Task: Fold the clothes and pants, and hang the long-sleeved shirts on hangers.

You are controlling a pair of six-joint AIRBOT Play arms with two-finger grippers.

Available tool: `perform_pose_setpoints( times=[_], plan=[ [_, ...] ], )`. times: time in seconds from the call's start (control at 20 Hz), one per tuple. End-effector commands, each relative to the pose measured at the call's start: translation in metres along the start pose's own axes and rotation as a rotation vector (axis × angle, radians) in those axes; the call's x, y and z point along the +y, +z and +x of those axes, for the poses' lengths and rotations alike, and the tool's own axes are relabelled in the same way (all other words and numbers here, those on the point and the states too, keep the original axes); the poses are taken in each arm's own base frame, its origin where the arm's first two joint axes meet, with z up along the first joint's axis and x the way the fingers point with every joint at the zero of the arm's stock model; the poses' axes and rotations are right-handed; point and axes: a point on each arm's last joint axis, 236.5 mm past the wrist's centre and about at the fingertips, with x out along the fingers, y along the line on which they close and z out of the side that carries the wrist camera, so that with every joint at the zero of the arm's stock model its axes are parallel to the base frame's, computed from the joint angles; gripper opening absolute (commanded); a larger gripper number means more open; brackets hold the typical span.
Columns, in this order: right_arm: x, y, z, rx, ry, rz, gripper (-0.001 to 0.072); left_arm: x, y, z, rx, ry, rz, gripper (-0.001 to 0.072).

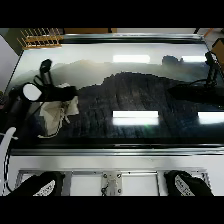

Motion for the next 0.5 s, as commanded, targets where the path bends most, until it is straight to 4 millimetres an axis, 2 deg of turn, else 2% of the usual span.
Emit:
perform_pose_setpoints(
  times=[0.0,0.1,0.15,0.3,0.35,0.4,0.45],
  plan=[
    [0.001,0.000,0.000,-0.001,0.001,-0.001,0.0026,-0.136,-0.009,-0.014,-0.134,-0.250,0.122,0.0003],
    [0.002,0.001,0.000,-0.004,0.007,0.003,0.0026,-0.183,-0.012,0.000,-0.191,-0.341,0.132,0.0003],
    [0.002,0.001,0.000,-0.004,0.007,0.003,0.0026,-0.200,-0.016,0.012,-0.180,-0.361,0.141,0.0003],
    [0.002,0.001,0.000,-0.004,0.007,0.003,0.0025,-0.232,-0.021,0.051,-0.103,-0.363,0.180,0.0004],
    [0.002,0.001,0.000,-0.003,0.007,0.002,0.0026,-0.234,-0.015,0.060,-0.093,-0.355,0.180,0.0105],
    [0.002,0.001,0.000,-0.003,0.007,0.002,0.0026,-0.229,-0.007,0.064,-0.081,-0.341,0.168,0.0403],
    [0.002,0.001,0.000,-0.004,0.006,0.002,0.0026,-0.216,0.002,0.064,-0.054,-0.313,0.144,0.0550]
  ],
)
